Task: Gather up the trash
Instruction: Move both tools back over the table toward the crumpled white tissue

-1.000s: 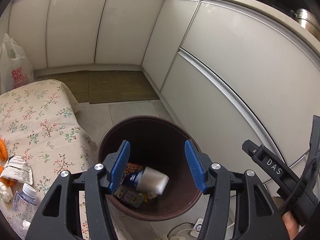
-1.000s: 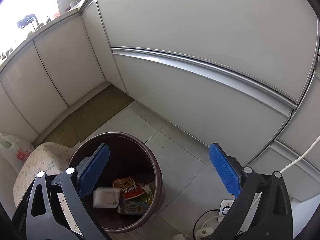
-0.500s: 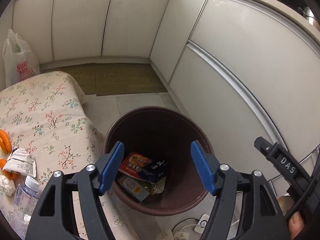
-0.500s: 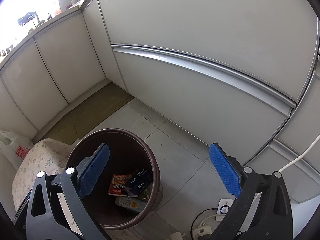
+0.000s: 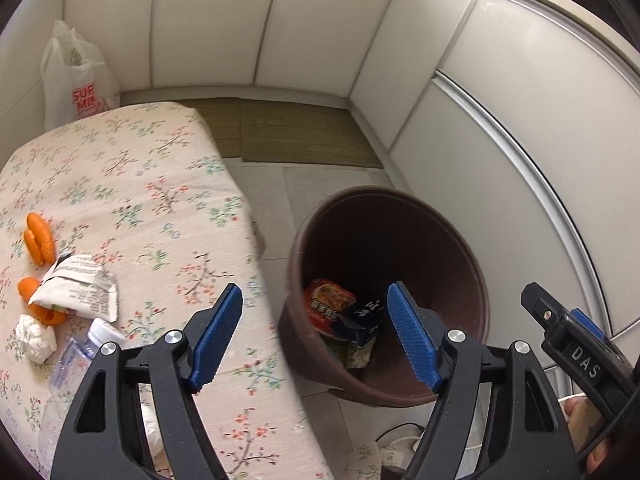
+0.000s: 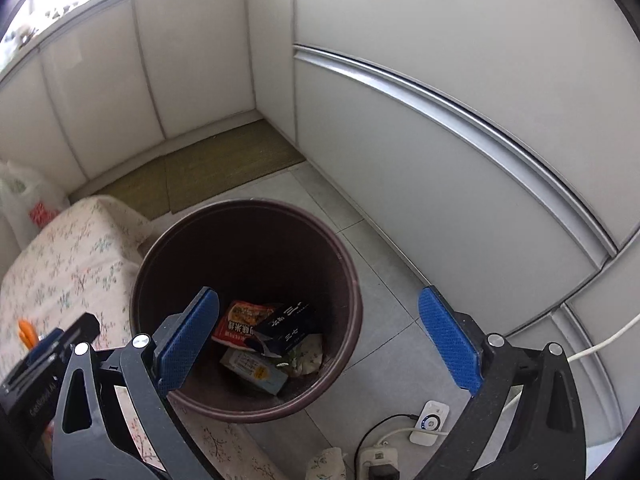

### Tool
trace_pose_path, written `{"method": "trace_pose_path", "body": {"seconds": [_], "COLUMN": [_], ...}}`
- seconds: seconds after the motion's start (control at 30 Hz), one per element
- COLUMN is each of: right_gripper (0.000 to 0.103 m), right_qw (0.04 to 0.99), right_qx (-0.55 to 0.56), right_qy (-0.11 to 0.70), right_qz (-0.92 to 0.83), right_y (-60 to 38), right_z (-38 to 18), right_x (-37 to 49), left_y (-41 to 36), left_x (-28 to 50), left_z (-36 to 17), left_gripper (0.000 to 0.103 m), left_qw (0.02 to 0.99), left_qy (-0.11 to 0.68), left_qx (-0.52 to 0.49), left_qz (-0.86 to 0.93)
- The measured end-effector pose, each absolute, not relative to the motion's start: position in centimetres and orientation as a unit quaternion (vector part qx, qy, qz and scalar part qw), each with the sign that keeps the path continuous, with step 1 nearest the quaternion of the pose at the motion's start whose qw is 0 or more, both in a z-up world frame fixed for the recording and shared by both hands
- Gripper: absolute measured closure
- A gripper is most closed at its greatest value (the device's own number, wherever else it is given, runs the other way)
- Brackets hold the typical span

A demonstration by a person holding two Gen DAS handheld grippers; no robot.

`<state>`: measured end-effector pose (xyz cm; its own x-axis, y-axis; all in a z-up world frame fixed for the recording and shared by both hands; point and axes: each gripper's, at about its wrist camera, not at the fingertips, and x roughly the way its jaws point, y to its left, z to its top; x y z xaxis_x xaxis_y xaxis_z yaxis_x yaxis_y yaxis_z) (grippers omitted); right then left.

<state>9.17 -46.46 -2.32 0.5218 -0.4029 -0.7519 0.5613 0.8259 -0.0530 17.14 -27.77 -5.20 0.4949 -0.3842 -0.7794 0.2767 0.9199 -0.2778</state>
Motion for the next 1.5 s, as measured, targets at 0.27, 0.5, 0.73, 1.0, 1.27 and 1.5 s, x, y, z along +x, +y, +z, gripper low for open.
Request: {"method": "trace_pose_path", "body": {"seconds": [0.27, 0.5, 0.73, 1.0, 1.27, 1.5], "right_gripper": [0.007, 0.007, 0.007, 0.007, 0.007, 0.007], "right_qw": [0.877, 0.886, 0.895, 0.896, 0.892, 0.887], "right_qx": [0.042, 0.005, -0.032, -0.054, -0.057, -0.053], "right_qy": [0.409, 0.413, 0.417, 0.427, 0.442, 0.455], "right_qz": [-0.248, -0.209, -0.157, -0.106, -0.072, -0.063], "right_y": [-42.5, -37.9, -32.2, -26.8, -23.0, -21.6], "right_z": [-2.9, -3.2, -3.6, -4.2, -5.3, -6.1], "right_x": [10.5, 11.7, 12.8, 13.9, 15.3, 16.7], "left_y": [-23.6, -18.7, -12.6, -5.9, -1.0, -0.3], "left_x": [17.3, 16.9, 16.5, 17.2, 18.6, 19.8], "left_z": [-5.3, -5.6, -6.9, -8.9, -12.6, -14.5], "left_gripper": [0.029, 0.029, 0.029, 0.029, 0.029, 0.031], "left_qw": [0.864, 0.866, 0.862, 0.843, 0.797, 0.788], "left_qy": [0.47, 0.478, 0.496, 0.53, 0.579, 0.587], "left_qx": [-0.061, -0.051, -0.056, -0.075, -0.166, -0.185], "left_qz": [-0.173, -0.137, -0.092, -0.044, -0.037, -0.029]}}
